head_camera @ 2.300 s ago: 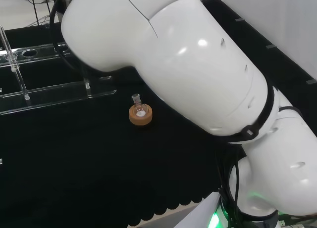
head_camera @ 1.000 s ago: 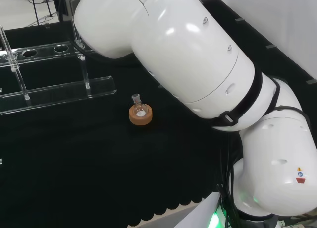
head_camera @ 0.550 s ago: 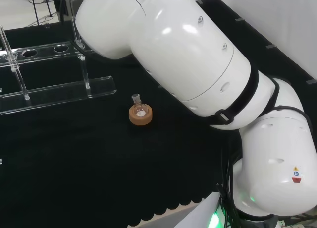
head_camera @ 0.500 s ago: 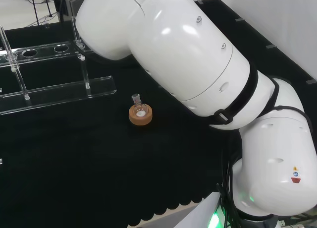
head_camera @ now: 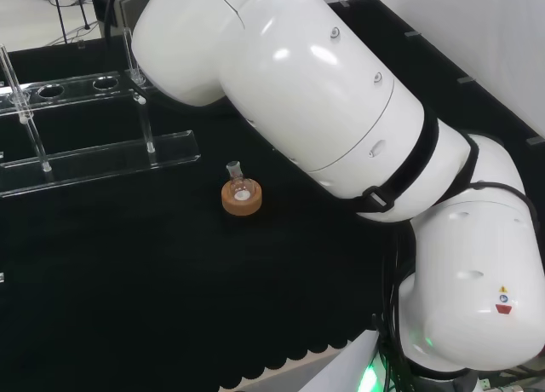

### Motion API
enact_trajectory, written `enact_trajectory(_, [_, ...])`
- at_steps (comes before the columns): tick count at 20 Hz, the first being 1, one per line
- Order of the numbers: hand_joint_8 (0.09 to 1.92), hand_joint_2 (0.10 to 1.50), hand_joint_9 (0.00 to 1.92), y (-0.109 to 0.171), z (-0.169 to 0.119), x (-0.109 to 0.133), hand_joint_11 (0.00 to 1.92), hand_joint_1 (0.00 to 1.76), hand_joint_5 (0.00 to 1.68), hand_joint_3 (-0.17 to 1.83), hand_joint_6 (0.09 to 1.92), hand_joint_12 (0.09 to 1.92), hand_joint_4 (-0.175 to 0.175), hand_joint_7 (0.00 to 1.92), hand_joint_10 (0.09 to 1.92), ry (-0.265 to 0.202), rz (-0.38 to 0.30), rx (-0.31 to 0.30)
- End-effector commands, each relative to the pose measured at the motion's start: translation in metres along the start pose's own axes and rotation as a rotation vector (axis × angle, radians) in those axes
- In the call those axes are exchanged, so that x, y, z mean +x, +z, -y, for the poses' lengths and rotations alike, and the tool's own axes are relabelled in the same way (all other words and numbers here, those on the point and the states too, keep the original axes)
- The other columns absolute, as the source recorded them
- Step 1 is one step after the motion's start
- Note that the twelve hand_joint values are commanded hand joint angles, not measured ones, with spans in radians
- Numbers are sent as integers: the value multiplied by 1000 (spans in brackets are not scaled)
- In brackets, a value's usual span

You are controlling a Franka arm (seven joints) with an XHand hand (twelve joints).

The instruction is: Put the funnel back on the funnel stand.

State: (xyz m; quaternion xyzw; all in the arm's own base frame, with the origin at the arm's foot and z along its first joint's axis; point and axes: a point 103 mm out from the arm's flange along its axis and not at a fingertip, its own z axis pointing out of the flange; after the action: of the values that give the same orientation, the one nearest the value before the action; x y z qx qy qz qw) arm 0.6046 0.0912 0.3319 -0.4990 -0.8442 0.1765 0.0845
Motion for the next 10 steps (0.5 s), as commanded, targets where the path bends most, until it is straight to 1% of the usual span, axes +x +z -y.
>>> enact_trajectory(1, [658,678,1211,6,-4,1,733,764,751,612,825,1200,-24,784,377,-7,-7,9])
enact_trajectory(10, [661,678,1205,12,-9,4,732,765,750,613,830,1200,-24,780,387,-12,-9,17])
